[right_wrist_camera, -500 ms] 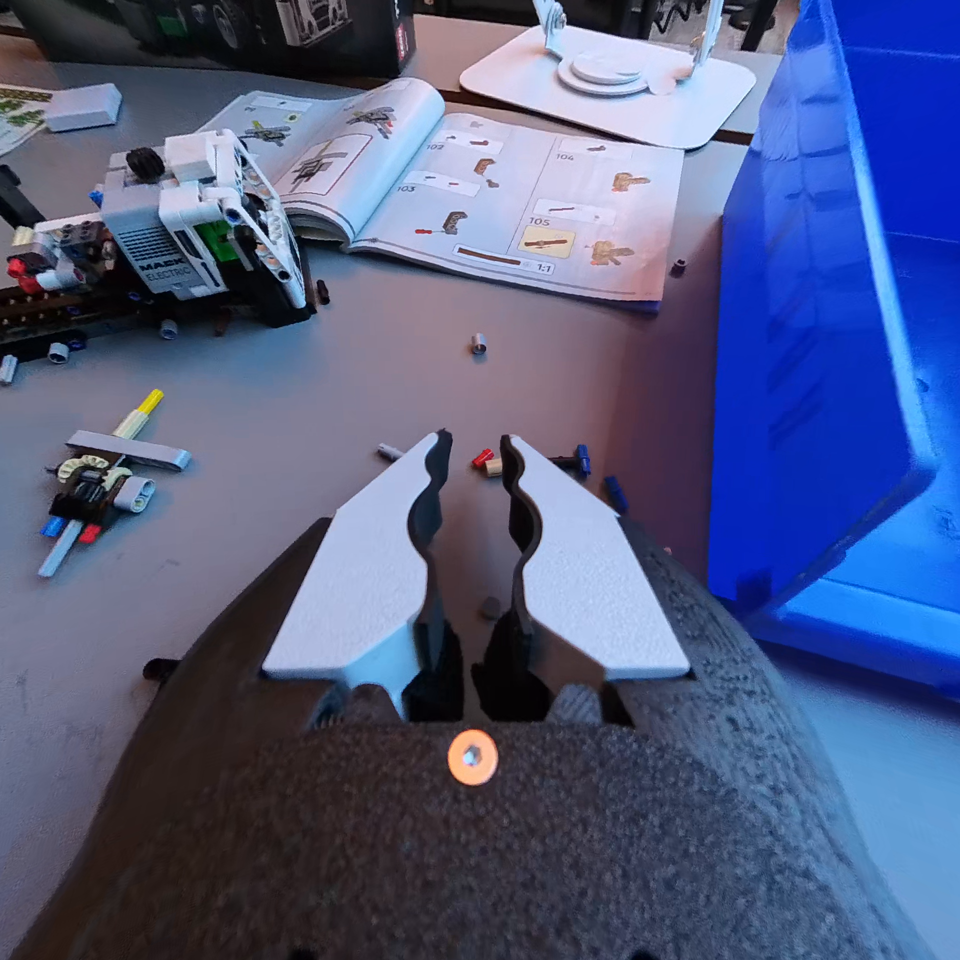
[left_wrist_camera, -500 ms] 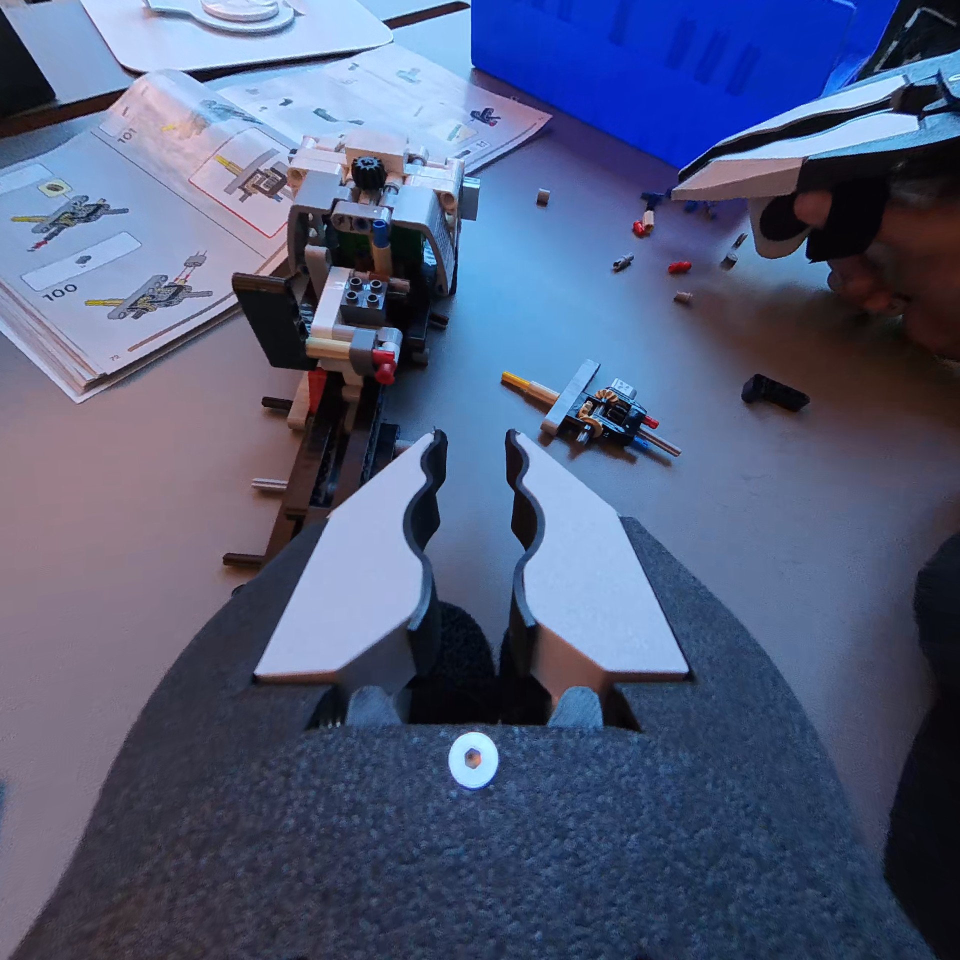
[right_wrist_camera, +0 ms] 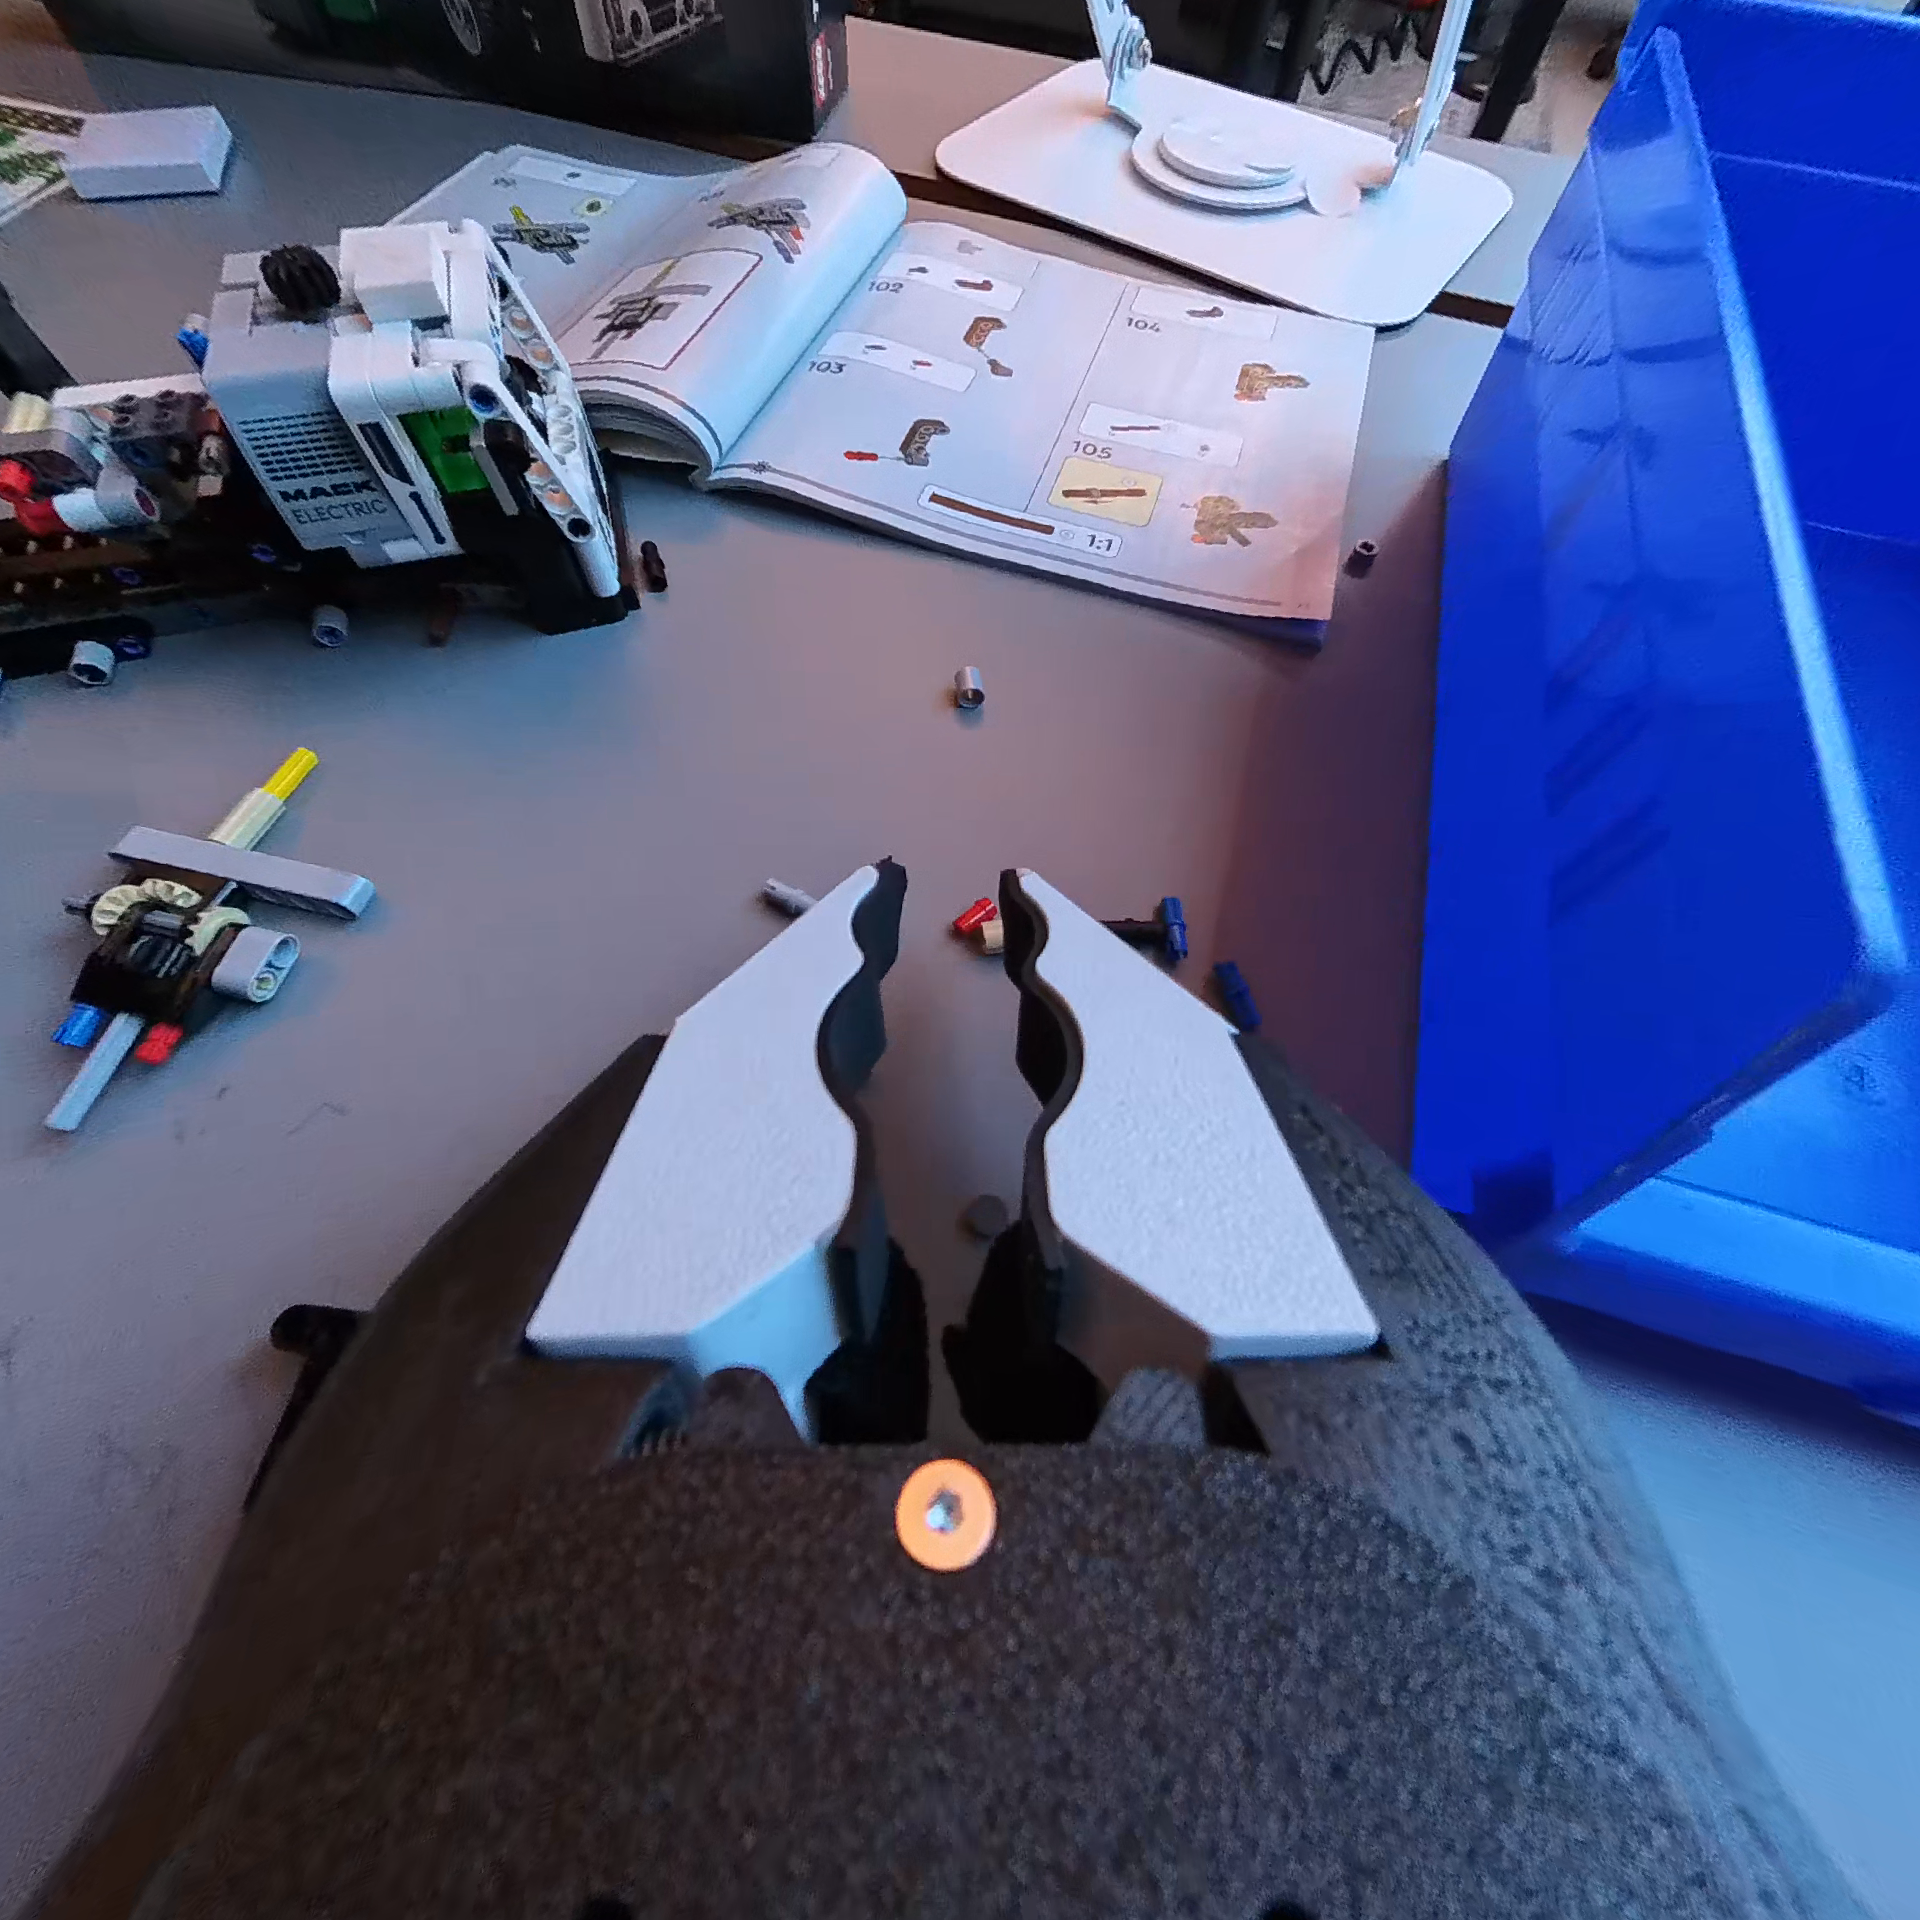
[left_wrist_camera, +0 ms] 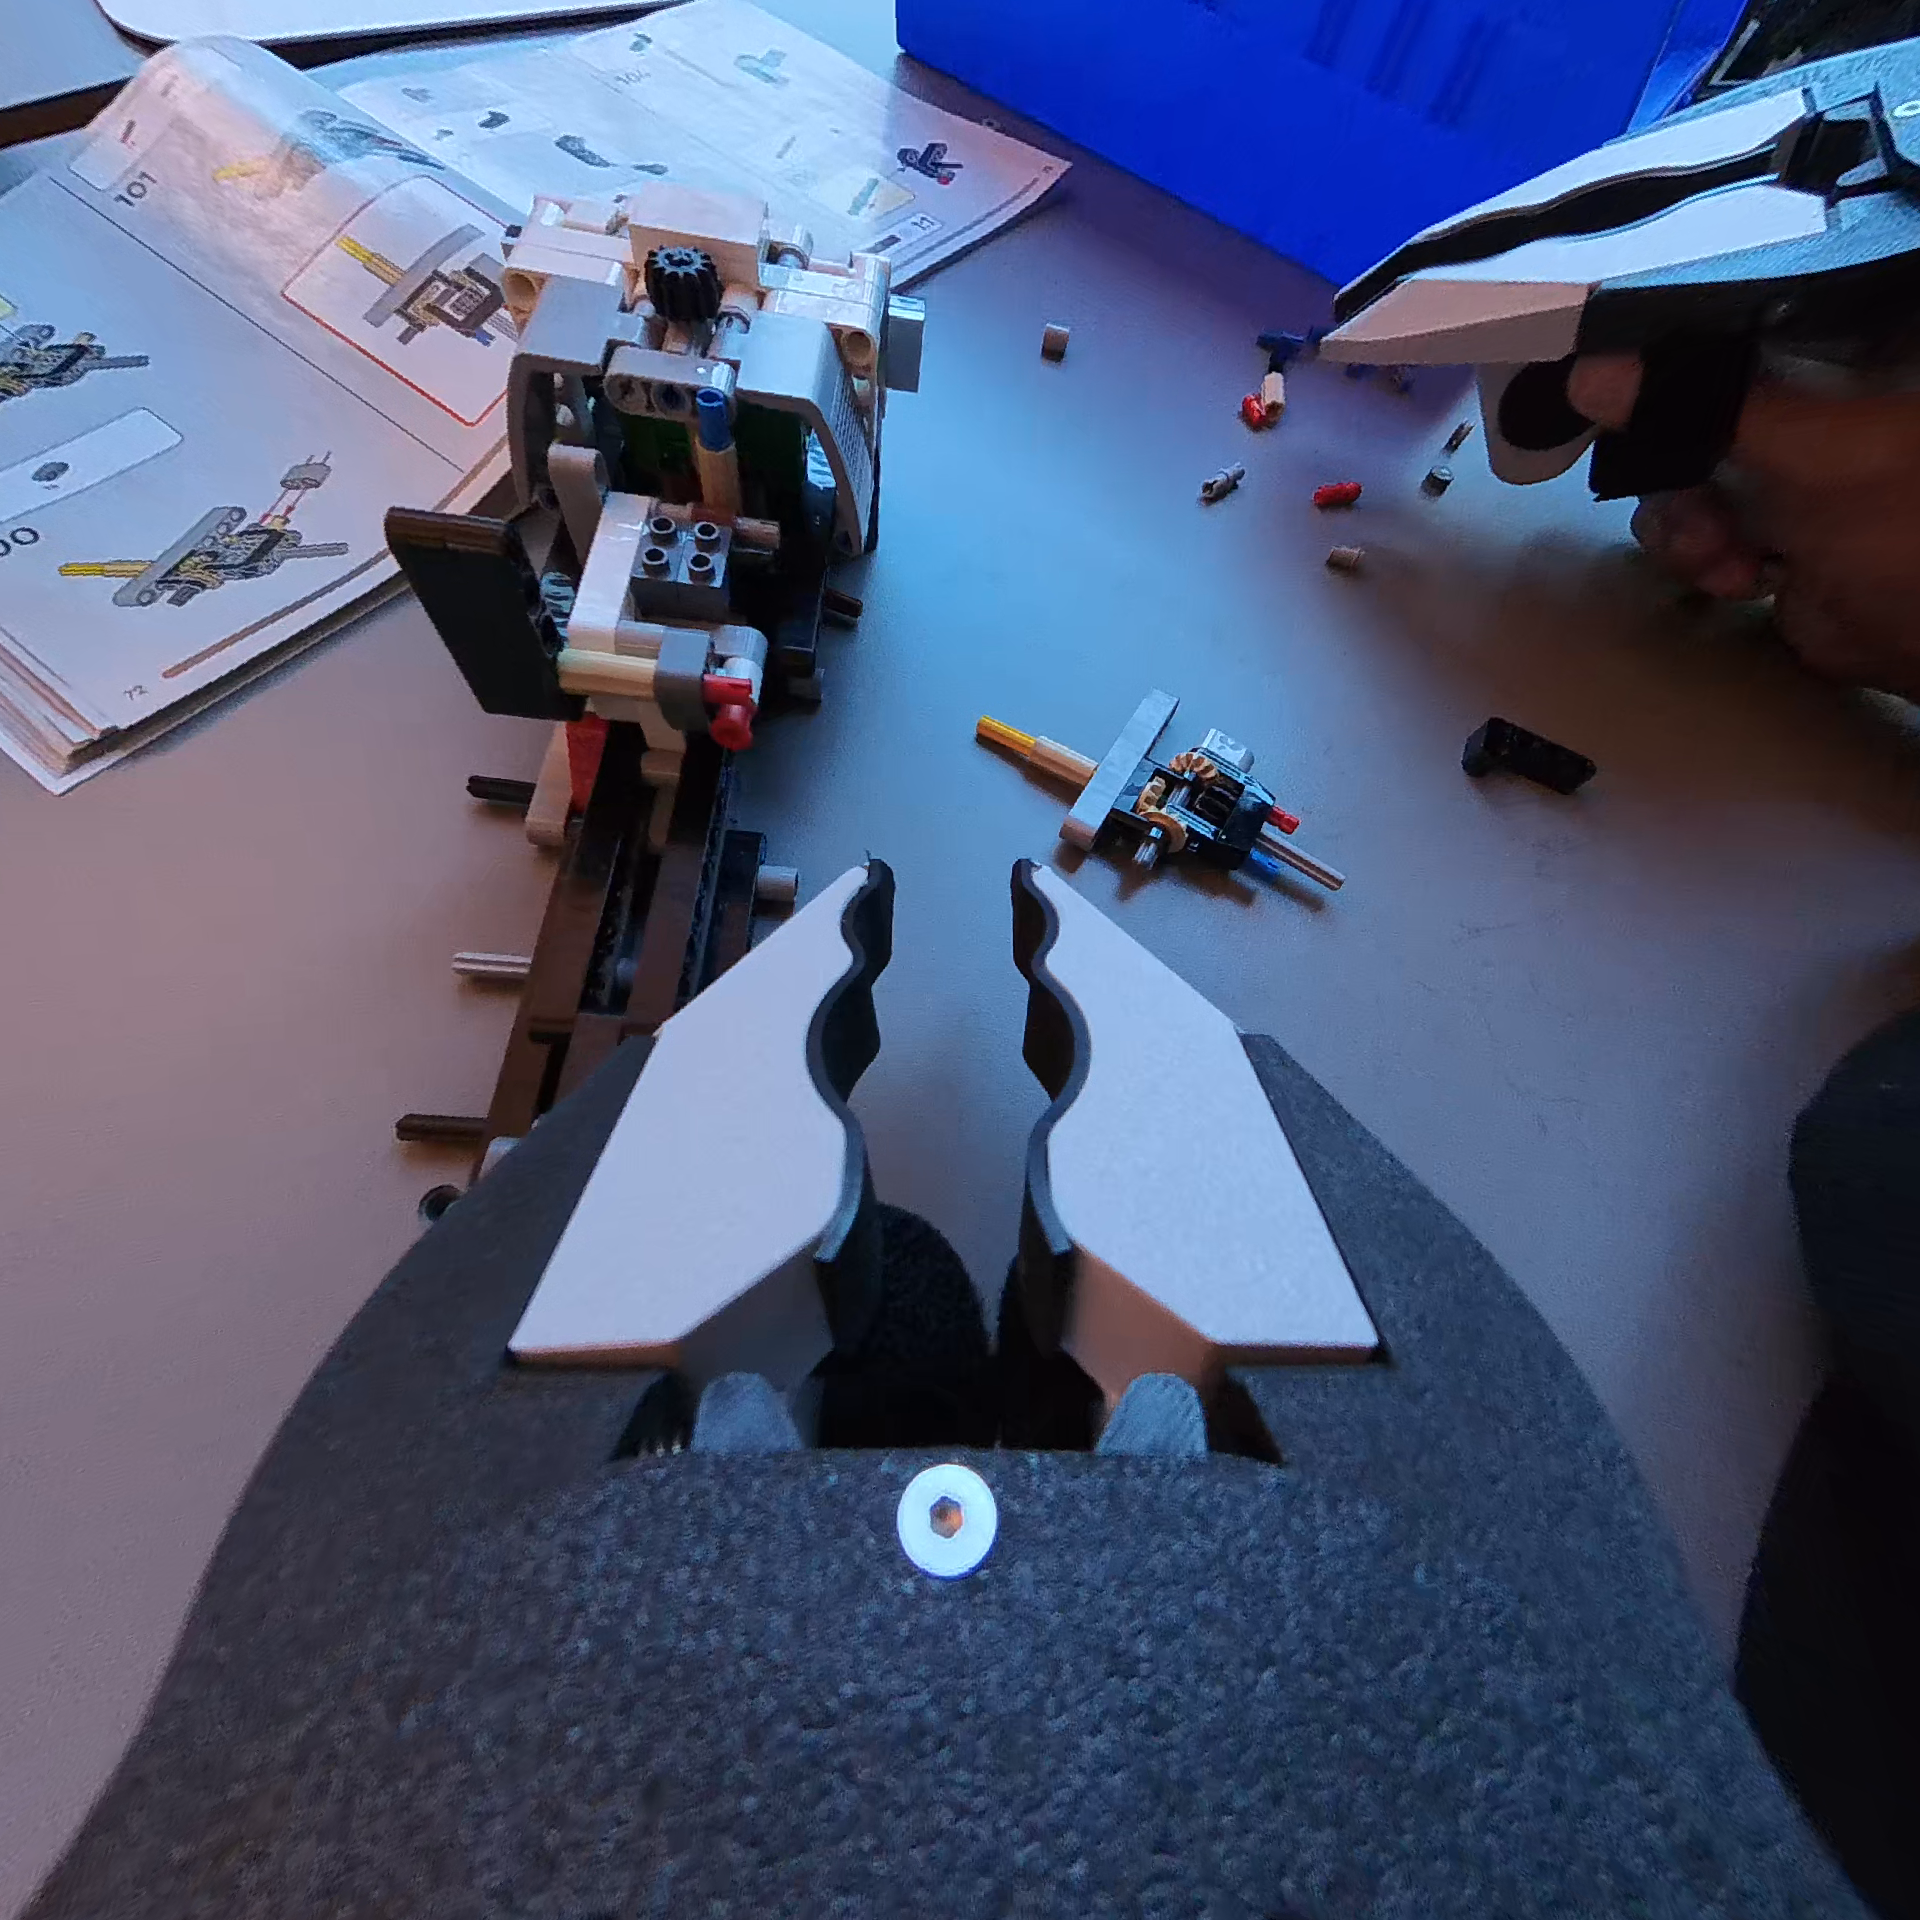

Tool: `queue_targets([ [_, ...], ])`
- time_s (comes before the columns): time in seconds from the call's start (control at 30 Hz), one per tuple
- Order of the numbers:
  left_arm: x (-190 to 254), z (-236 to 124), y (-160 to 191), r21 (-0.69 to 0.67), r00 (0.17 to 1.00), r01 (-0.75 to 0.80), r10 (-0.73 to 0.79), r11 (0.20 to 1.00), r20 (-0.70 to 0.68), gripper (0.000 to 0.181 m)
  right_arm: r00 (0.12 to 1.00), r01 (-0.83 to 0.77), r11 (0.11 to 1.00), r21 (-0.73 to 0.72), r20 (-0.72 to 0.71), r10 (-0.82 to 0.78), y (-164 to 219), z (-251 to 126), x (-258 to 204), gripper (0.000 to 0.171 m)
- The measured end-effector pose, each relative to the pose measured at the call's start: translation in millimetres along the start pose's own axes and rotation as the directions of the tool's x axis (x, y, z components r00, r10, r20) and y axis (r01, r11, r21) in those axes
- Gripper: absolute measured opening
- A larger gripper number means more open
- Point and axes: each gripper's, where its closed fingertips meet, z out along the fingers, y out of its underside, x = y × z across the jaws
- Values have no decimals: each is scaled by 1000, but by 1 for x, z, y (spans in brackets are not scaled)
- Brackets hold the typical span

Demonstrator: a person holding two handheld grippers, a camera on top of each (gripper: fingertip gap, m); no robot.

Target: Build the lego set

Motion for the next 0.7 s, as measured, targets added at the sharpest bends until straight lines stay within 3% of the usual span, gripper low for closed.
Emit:
queue_targets([
  [0.43, 2, -1, -1, 10, 1000, -16, 16, 1000, -2, 20, 989, -74, 994, -85, -132, 63, 45, -56, 41, 16],
  [0.7, 5, -2, -2, 21, 999, -43, 43, 999, -6, 20, 991, -45, 992, -114, -132, 30, 58, -71, 34, 16],
])
